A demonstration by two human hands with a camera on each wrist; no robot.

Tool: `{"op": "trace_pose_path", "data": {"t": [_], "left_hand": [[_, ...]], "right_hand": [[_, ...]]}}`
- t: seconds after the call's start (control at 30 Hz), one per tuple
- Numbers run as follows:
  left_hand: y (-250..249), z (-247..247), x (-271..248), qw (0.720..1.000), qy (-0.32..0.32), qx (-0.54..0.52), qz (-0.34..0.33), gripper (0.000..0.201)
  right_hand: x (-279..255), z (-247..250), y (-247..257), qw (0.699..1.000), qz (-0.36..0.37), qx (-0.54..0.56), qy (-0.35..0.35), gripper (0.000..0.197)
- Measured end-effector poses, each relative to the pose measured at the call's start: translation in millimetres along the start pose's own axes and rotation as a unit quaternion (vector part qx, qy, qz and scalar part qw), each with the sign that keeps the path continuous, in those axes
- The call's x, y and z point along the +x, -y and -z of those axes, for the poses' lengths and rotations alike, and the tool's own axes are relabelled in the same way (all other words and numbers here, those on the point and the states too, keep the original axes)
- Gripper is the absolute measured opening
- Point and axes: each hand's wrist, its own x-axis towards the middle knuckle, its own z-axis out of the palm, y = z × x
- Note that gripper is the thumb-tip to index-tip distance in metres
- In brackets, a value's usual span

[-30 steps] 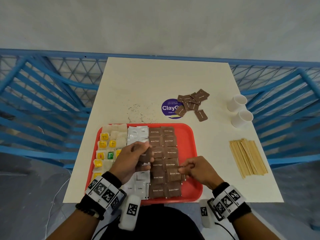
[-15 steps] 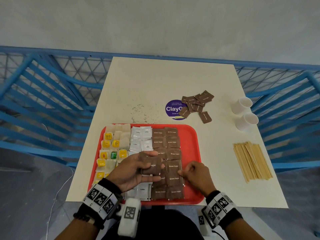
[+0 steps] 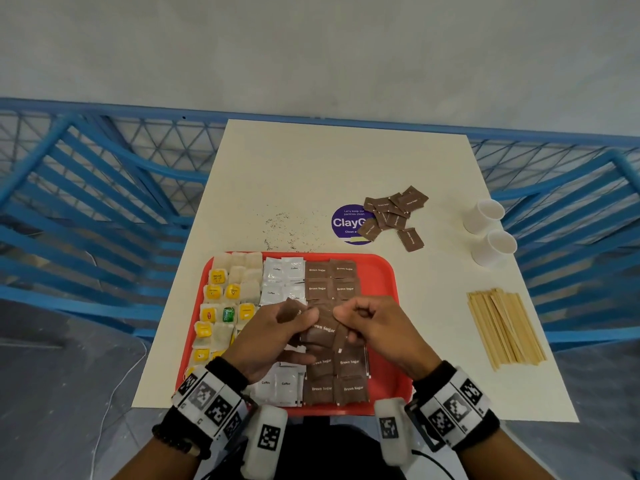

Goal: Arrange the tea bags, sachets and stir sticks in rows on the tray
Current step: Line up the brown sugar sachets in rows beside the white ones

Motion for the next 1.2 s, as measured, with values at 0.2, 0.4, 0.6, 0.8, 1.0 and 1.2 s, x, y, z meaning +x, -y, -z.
{"op": "trace_pose_path", "data": {"t": [0.2, 0.4, 0.6, 0.8, 1.0, 1.2], "left_hand": [[0.9, 3.8, -3.2, 0.999, -0.003, -0.053, -0.009, 0.022], [9.6, 2.2, -4.3, 0.999, 0.015, 0.039, -0.028, 0.034], [11.4, 6.5, -0.7, 0.999, -0.017, 0.028, -0.035, 0.022], [18.3, 9.5, 0.6, 0.998, -0.018, 0.062, -0.029, 0.019], [30.8, 30.3, -1.8, 0.996, -0.078, 0.034, 0.014, 0.022], [33.4, 36.0, -4.4, 0.996, -0.075, 0.008, 0.037, 0.039]], "right_hand": [[1.2, 5.3, -2.9, 1.000, -0.002, 0.010, -0.016, 0.017], [6.8, 6.0, -5.4, 0.998, -0.003, 0.032, -0.054, 0.012], [3.6, 9.5, -4.0, 0.995, 0.011, 0.065, -0.081, 0.019], [6.9, 1.8, -6.5, 0.998, -0.028, 0.022, -0.047, 0.009], [9.9, 6.2, -43.3, 0.986, -0.073, -0.148, 0.030, 0.008], [9.8, -27.0, -79.3, 0.960, -0.121, -0.229, 0.103, 0.019]]}}
